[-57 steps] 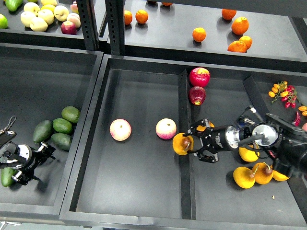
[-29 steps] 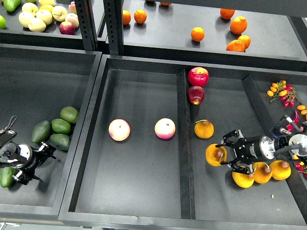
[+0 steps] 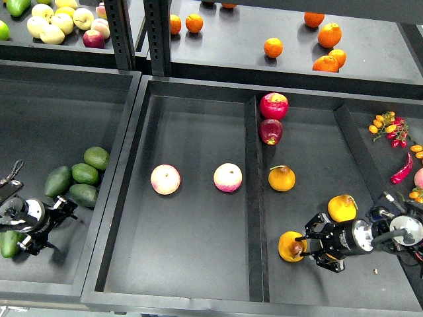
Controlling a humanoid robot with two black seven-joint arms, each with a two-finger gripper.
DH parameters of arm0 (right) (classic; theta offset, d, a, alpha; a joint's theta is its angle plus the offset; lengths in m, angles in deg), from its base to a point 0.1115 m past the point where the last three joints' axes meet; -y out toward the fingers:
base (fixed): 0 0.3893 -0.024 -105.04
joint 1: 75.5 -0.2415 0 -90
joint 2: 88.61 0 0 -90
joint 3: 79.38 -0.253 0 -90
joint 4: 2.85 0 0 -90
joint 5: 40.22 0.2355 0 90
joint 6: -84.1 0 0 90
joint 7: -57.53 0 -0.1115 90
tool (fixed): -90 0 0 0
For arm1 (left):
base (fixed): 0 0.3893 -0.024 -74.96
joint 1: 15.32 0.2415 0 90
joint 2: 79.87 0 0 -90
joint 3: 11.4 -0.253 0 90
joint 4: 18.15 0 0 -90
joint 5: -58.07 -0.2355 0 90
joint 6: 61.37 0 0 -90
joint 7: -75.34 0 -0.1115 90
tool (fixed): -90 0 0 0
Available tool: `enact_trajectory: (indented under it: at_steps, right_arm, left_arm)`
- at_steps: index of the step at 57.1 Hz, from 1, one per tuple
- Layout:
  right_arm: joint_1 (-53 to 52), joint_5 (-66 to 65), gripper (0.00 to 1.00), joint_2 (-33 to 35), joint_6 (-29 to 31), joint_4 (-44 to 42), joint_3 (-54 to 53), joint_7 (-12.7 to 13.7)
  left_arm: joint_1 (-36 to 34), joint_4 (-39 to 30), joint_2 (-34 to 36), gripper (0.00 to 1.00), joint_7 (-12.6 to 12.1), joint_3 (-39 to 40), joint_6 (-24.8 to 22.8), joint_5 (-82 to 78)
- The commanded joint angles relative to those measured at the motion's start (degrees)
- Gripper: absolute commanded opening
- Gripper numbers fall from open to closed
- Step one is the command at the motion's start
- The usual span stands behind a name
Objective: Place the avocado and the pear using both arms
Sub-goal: 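Lower the pear among the other pears and open the right gripper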
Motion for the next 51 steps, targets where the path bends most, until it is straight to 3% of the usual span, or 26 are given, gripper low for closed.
enact_trajectory:
  at_steps: [1,12,19,28,51]
  right_arm:
    - [0.18,-0.12,0.32,-0.59,-0.03,-0.35,-0.02,0.07]
    - [0.01,-0.12,0.35,-0.06,-0.03,0.09,-0.02,0.07]
    - [-0.26,-0.39,0.58,0.38,-0.03,0.44,0.42,0.07]
    - [-1.31,-0.39,0.75,2.04,-0.03,1.76,0.07,0.07]
    - [-6.41,0.32,0.82,10.31,-0.03,8.08,-0.10,0.07]
  left_arm:
    - [-0.09,-0.02,-0.10,0.93,0.00,0.00,0.00,0.01]
    - [-0.18,-0.02,-0.10,0.93,0.00,0.00,0.00,0.01]
    - [-0.26,-0.02,-0.10,0.93,0.00,0.00,0.00,0.01]
    - [-0.44,-0.02,-0.01,0.93,0.00,0.00,0.00,0.01]
    - [-1.06,0.07,-0.27,0.98,0.00,0.18,0.00,0.97]
